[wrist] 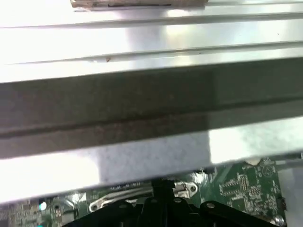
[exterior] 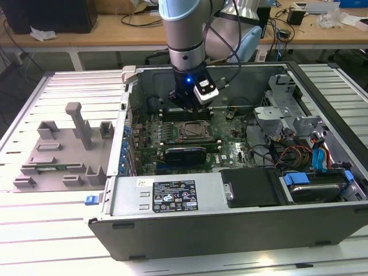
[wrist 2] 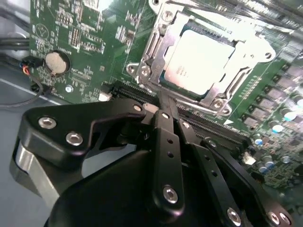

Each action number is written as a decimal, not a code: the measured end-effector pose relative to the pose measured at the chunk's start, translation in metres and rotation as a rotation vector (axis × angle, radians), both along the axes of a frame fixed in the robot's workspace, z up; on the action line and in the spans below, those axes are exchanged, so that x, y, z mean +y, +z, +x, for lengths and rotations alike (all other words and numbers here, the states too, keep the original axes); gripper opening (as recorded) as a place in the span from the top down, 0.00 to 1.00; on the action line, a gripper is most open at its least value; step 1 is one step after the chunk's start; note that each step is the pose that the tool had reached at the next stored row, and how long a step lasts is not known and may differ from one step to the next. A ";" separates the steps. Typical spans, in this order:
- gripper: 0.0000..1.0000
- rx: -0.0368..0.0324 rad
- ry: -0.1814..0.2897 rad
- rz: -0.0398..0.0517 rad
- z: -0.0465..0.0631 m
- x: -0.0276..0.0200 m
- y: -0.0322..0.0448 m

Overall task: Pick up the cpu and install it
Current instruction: 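Install the first cpu locking lever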

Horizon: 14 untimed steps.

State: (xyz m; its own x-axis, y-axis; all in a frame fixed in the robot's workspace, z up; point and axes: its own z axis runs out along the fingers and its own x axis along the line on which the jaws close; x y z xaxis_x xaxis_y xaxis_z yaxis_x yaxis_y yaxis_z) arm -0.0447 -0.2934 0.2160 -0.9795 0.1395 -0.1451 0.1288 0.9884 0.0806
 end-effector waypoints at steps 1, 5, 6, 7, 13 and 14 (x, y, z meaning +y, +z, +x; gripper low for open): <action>0.89 0.0045 0.000 -0.0229 0.000 -0.0004 0.0003; 0.89 0.0374 0.000 -0.1175 0.000 -0.0034 0.0003; 0.89 0.0472 0.001 -0.1340 0.000 -0.0043 0.0003; 0.89 0.0550 0.001 -0.1476 0.000 -0.0054 0.0002; 0.89 0.0752 0.001 -0.1747 0.003 -0.0112 0.0003; 0.89 0.0771 0.002 -0.1749 0.004 -0.0115 0.0003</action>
State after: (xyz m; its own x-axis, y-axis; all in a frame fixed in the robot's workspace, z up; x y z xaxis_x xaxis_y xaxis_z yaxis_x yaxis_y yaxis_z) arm -0.0408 -0.3049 0.2164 -0.9889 0.1169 -0.0914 0.1262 0.9867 -0.1025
